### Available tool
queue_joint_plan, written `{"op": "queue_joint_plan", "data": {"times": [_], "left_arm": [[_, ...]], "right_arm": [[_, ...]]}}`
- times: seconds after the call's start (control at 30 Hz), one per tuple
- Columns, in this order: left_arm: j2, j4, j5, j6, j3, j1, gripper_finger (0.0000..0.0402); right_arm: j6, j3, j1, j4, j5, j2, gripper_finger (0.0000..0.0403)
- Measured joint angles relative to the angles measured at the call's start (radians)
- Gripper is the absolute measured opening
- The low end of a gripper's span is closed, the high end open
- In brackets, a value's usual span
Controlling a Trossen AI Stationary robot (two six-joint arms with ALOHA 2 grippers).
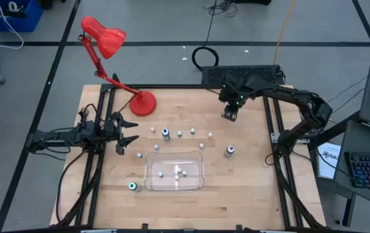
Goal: Pick & Place food coloring
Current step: Move the large black food coloring to the top right of the table
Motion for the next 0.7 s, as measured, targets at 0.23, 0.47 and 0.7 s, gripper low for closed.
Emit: {"op": "queue_joint_plan", "data": {"times": [0.23,0.47,0.7], "left_arm": [[0.000,0.000,0.000,0.000,0.000,0.000,0.0257],[0.000,0.000,0.000,0.000,0.000,0.000,0.0257],[0.000,0.000,0.000,0.000,0.000,0.000,0.0257]], "right_arm": [[-0.017,-0.002,-0.033,0.012,-0.016,0.012,0.0105],[-0.016,-0.080,-0.032,0.015,-0.014,0.024,0.0105],[0.010,-0.117,-0.032,0.034,-0.013,0.023,0.0105]]}}
